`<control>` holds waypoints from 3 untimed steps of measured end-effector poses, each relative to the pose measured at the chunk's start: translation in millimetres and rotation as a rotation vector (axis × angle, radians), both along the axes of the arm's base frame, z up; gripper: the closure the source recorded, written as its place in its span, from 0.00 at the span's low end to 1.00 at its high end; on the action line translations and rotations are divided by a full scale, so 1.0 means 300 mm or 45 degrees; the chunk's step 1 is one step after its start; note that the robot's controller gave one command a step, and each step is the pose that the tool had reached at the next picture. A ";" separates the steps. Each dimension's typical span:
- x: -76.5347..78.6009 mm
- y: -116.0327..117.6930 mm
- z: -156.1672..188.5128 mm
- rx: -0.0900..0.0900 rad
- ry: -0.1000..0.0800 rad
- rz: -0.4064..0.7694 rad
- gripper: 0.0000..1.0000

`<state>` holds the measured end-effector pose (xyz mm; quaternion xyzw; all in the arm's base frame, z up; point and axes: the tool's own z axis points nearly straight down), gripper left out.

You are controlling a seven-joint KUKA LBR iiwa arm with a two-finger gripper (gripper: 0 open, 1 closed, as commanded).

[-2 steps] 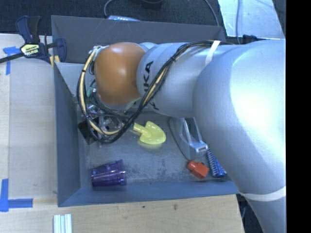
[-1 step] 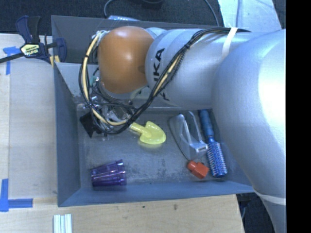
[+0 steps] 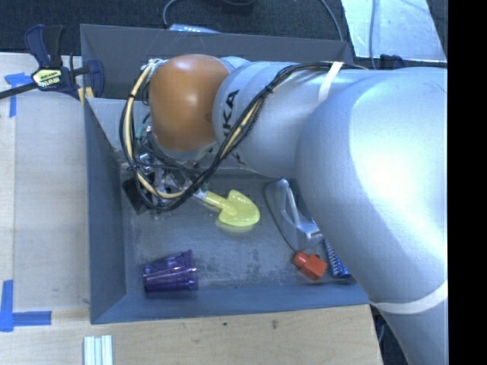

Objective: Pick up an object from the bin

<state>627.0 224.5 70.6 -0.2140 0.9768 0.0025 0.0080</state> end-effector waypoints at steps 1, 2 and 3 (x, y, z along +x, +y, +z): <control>0.000 0.000 0.000 0.000 0.000 -0.001 1.00; -0.016 -0.019 0.366 0.001 -0.004 0.025 1.00; -0.016 -0.020 0.366 0.002 -0.004 0.024 1.00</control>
Offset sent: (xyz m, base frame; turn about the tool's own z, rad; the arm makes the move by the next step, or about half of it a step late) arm -0.0057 -0.0055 0.1093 -0.0218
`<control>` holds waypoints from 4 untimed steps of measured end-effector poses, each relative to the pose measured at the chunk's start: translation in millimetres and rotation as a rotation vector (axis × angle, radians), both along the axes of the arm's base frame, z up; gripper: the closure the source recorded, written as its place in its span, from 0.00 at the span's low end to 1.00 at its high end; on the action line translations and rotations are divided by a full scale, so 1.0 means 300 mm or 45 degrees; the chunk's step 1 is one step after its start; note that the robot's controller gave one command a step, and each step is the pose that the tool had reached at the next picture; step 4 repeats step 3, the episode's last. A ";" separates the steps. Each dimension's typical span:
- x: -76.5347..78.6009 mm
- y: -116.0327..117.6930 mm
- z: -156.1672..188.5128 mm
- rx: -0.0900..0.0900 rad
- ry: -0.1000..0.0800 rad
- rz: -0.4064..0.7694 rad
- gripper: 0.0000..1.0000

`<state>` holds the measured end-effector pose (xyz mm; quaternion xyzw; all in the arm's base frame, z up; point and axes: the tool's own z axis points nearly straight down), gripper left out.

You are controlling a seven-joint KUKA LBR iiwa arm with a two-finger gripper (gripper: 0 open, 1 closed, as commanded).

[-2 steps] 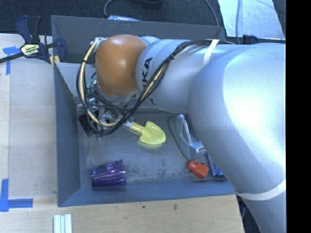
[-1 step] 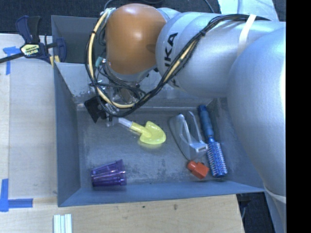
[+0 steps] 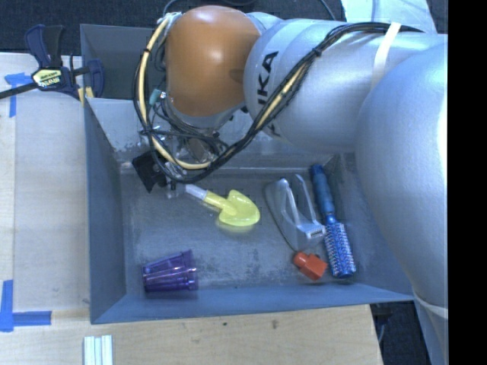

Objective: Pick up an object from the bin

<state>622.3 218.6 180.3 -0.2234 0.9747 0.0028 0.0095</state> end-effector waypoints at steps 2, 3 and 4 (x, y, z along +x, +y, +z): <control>-0.019 -0.046 -0.084 -0.003 0.014 -0.080 1.00; 0.009 -0.067 -0.177 0.010 -0.021 -0.092 1.00; 0.009 -0.067 -0.177 0.010 -0.021 -0.092 1.00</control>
Offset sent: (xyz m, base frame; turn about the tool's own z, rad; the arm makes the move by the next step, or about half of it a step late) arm -0.0084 -0.0098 0.0385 0.0868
